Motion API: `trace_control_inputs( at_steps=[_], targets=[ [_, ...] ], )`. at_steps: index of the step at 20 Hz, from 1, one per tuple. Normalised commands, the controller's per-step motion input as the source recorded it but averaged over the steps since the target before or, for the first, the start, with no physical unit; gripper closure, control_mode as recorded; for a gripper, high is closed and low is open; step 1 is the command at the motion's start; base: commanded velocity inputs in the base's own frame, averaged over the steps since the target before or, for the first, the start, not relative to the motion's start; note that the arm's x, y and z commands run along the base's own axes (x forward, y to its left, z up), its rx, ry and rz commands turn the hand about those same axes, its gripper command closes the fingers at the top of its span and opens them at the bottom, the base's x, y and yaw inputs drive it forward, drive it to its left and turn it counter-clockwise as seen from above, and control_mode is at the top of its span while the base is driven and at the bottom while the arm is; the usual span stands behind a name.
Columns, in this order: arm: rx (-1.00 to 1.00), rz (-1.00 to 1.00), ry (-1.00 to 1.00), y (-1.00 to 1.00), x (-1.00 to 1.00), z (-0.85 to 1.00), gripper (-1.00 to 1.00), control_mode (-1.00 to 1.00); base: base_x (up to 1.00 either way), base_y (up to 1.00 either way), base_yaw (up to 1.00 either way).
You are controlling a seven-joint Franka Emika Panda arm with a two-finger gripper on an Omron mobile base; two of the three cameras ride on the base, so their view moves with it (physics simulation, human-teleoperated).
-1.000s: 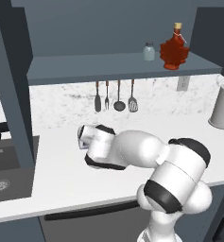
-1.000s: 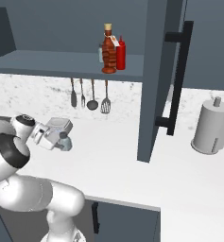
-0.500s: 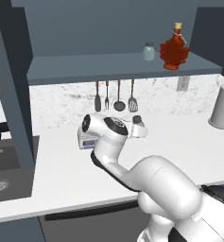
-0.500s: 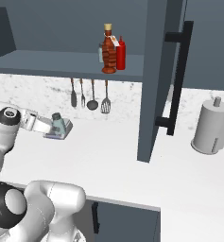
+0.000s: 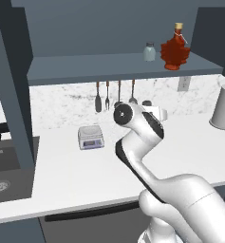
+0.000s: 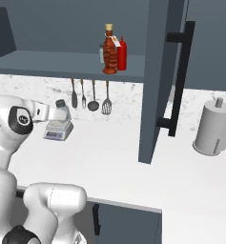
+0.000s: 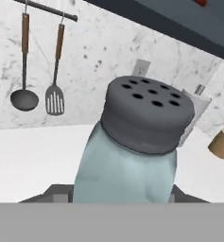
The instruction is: Put the shaker and condiment bottle from the counter next to their counterparts in the cabinet.
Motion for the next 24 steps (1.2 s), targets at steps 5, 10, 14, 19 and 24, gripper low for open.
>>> trace_control_inputs(
  at_steps=[5, 10, 14, 19, 24],
  targets=[
    [-0.11, 0.34, 0.00, 0.30, 0.07, 0.12, 1.00, -1.00, 0.00, 0.00, 0.00],
    [-0.13, 0.26, -0.09, 0.11, 0.11, 0.33, 1.00, -1.00, 0.00, 0.00, 0.00],
    [-0.01, 0.14, -0.09, 0.00, 0.02, 0.85, 1.00, -1.00, 0.00, 0.00, 0.00],
    [0.00, 0.05, 0.00, 0.12, 0.03, 0.78, 1.00, -1.00, 0.00, 0.00, 0.00],
    [0.00, 0.00, 0.00, 0.17, -0.08, 0.88, 1.00, -1.00, 0.00, 0.00, 0.00]
  ],
)
